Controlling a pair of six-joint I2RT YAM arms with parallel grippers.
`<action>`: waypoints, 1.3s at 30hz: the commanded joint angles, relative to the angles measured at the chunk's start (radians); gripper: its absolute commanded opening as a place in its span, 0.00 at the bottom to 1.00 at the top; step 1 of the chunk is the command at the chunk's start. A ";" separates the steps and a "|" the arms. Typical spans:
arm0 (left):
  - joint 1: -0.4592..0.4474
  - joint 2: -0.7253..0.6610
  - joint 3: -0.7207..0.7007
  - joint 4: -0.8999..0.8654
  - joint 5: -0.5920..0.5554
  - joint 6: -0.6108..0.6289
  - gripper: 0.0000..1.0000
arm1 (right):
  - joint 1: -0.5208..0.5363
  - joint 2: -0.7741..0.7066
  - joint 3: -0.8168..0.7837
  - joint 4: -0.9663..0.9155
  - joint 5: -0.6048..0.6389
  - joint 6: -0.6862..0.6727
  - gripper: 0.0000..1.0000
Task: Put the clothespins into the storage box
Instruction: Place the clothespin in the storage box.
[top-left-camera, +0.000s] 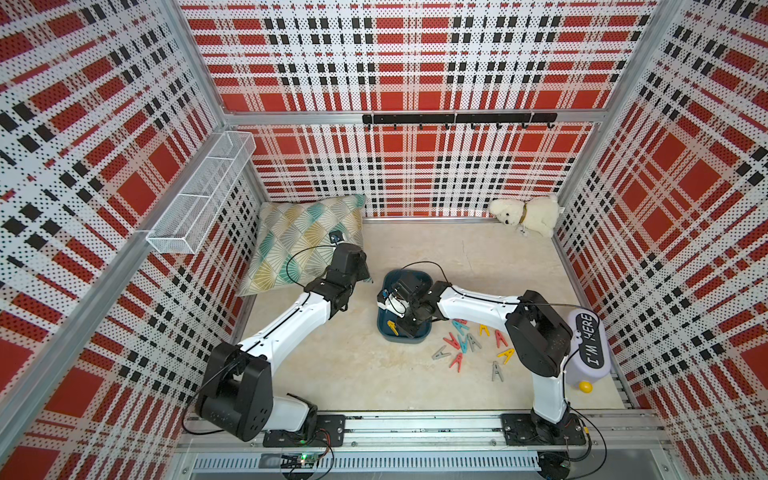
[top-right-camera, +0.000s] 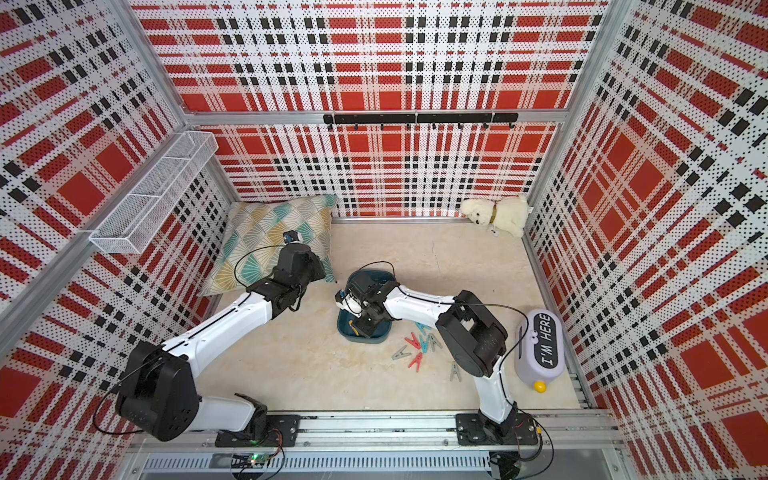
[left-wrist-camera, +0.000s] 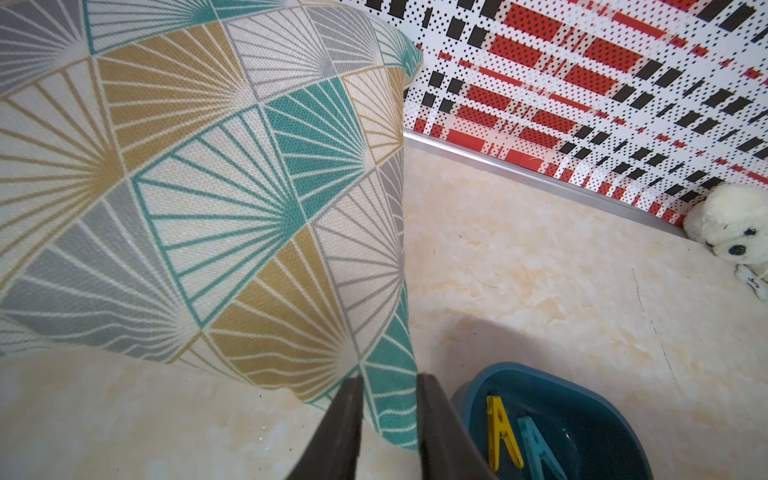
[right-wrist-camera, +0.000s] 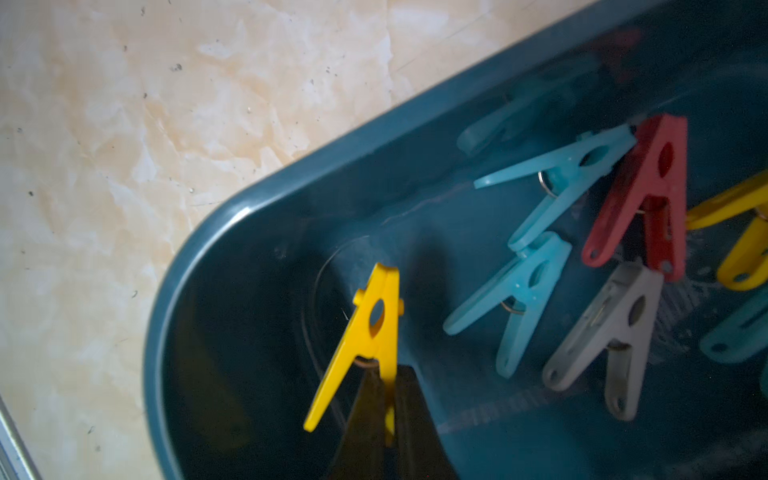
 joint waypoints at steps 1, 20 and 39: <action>0.016 -0.021 0.035 -0.006 -0.008 0.014 0.29 | 0.006 0.025 0.033 -0.014 0.037 -0.006 0.08; -0.002 -0.039 0.068 0.073 0.009 0.001 0.29 | 0.006 0.051 0.089 0.016 0.165 0.063 0.26; -0.114 0.048 0.107 0.088 -0.063 0.015 0.29 | -0.319 -0.596 -0.308 0.054 0.257 0.474 0.35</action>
